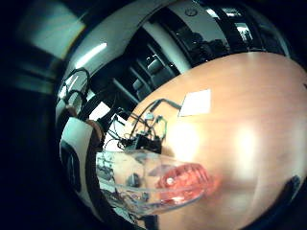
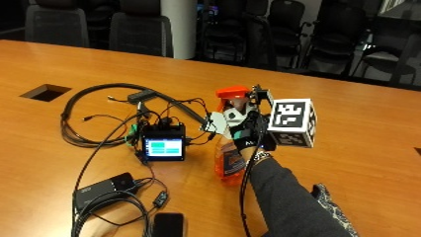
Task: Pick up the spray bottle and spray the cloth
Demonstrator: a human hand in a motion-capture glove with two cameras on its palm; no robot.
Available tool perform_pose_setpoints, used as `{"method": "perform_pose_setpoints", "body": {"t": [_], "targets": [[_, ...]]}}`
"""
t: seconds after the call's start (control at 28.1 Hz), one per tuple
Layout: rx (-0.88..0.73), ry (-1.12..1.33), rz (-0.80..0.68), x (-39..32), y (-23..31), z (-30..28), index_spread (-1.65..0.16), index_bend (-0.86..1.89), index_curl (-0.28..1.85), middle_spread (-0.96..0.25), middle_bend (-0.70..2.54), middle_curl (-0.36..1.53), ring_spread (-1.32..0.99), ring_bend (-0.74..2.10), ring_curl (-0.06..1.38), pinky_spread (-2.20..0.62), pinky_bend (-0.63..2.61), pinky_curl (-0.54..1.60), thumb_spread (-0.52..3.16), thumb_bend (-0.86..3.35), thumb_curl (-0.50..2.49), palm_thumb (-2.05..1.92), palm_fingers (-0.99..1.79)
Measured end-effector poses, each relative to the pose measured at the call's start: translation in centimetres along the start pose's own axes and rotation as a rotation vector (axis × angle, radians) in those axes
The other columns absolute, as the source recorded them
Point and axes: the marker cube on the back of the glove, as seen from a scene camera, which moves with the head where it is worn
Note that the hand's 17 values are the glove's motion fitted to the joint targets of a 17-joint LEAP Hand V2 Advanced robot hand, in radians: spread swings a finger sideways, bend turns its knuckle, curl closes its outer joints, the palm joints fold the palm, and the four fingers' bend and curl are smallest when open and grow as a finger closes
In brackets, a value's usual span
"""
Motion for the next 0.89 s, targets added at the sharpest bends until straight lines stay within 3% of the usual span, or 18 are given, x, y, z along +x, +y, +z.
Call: {"method": "perform_pose_setpoints", "body": {"t": [0.46, 0.89], "targets": [[0.105, -0.019, 0.01, -2.1, -1.6, -1.9, -0.27, 0.21, 0.58, -0.18, 0.56, 0.53, -0.16, 0.73, 0.46, -0.31, 0.51, 0.41, 0.65, -0.03, 0.72, 0.9, 1.39], [0.091, -0.032, 0.015, -1.7, -1.9, 0.1, -0.27, 0.2, 0.58, -0.18, 0.57, 0.53, -0.15, 0.73, 0.46, -0.31, 0.51, 0.41, 0.68, -0.03, 0.71, 0.89, 1.39]]}}
